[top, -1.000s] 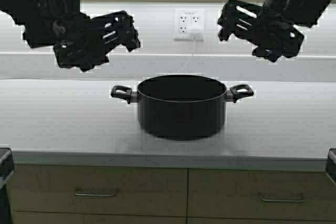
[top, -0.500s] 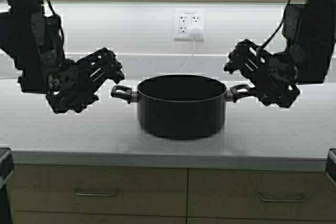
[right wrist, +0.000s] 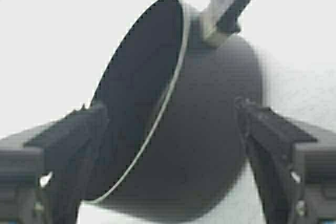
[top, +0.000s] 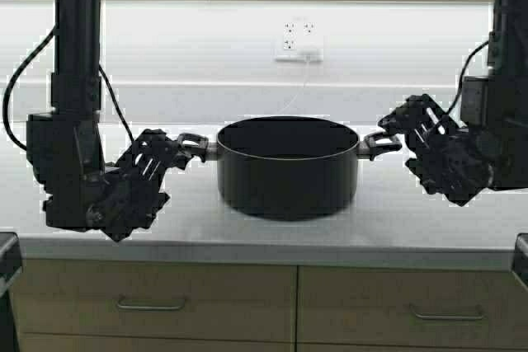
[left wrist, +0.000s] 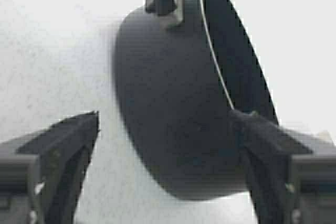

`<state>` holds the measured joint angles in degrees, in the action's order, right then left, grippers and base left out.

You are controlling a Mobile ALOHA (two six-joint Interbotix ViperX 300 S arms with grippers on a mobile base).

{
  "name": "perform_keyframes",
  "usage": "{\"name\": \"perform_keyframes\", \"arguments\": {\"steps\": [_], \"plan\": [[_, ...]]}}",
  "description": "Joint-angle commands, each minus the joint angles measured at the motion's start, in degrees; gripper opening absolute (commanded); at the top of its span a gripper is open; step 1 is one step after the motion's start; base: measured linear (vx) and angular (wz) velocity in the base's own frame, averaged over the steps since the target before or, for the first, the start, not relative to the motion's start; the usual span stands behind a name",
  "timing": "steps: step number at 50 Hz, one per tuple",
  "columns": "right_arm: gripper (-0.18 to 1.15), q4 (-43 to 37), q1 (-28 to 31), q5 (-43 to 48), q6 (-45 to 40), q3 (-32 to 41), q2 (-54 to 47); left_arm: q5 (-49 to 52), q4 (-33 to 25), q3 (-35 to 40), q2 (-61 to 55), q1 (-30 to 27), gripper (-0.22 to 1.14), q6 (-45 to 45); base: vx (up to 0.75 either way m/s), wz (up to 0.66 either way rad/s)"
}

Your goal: Open the cabinet, put the pot inside, then close it

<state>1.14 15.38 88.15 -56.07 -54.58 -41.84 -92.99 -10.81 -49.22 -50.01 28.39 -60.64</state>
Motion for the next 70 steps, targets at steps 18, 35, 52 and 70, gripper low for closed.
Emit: {"name": "perform_keyframes", "arguments": {"steps": [18, 35, 52, 70], "plan": [[1.03, 1.8, -2.1, 1.8, -2.6, 9.8, -6.2, -2.5, -1.7, 8.4, -1.2, -2.2, 1.02, -0.4, 0.06, 0.00], [1.03, 6.8, -6.7, 1.1, -7.6, 27.1, -14.3, 3.6, -0.5, 24.4, -5.4, -6.2, 1.02, -0.4, 0.01, -0.01], [1.03, 10.5, -7.1, -5.8, -14.0, 38.1, -17.4, 9.9, 1.6, 30.7, -6.9, -8.3, 1.02, -0.4, 0.00, 0.00], [0.97, 10.5, -7.5, -7.0, -16.9, 38.8, -18.7, 13.8, 4.9, 32.2, -7.1, -8.3, 1.00, -0.5, 0.00, 0.00]]}}
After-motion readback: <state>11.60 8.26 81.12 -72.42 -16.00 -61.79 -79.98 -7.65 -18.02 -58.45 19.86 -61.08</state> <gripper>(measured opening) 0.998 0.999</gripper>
